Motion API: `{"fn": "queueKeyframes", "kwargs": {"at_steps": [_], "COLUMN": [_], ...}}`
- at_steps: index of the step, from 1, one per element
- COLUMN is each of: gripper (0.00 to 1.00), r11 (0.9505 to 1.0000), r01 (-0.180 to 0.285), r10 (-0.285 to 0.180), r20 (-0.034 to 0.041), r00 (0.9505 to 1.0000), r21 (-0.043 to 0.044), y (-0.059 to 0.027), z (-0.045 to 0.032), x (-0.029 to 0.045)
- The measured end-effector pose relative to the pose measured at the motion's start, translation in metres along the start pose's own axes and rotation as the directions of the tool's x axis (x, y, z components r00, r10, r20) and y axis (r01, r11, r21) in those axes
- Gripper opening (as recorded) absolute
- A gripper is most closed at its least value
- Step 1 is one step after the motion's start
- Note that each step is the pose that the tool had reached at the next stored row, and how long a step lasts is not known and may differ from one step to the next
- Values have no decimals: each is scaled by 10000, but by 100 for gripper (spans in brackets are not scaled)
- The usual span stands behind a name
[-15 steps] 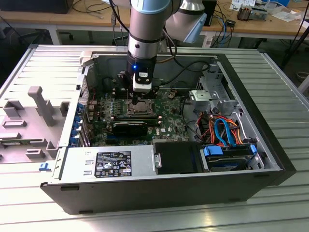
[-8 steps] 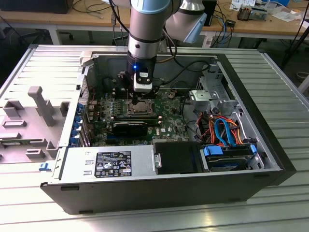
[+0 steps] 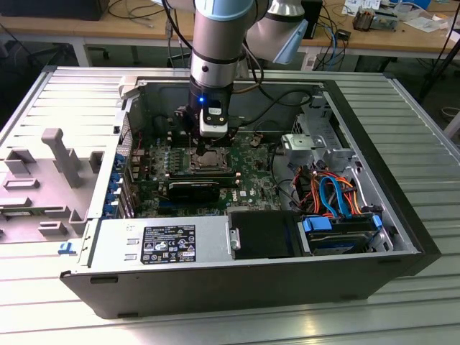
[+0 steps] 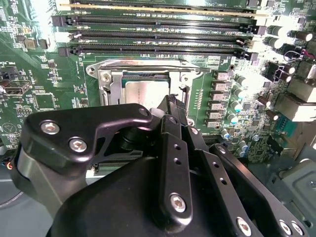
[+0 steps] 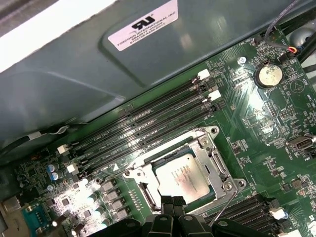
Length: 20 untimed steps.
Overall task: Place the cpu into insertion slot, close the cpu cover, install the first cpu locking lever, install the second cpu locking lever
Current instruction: 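Install the first cpu locking lever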
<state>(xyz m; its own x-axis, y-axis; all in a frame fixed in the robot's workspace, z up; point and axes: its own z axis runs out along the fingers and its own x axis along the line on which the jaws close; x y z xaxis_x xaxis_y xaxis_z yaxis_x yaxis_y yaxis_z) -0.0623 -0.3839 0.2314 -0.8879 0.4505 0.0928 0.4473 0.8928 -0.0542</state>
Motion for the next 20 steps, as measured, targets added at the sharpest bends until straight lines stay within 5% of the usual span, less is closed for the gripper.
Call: {"fn": "queueKeyframes", "kwargs": {"at_steps": [20], "gripper": [11], "r11": [9991], "r01": [415], "r10": [-415], "r20": [21], "r00": [9991], "r21": [39], "y": [0], "z": [1], "x": [0]}}
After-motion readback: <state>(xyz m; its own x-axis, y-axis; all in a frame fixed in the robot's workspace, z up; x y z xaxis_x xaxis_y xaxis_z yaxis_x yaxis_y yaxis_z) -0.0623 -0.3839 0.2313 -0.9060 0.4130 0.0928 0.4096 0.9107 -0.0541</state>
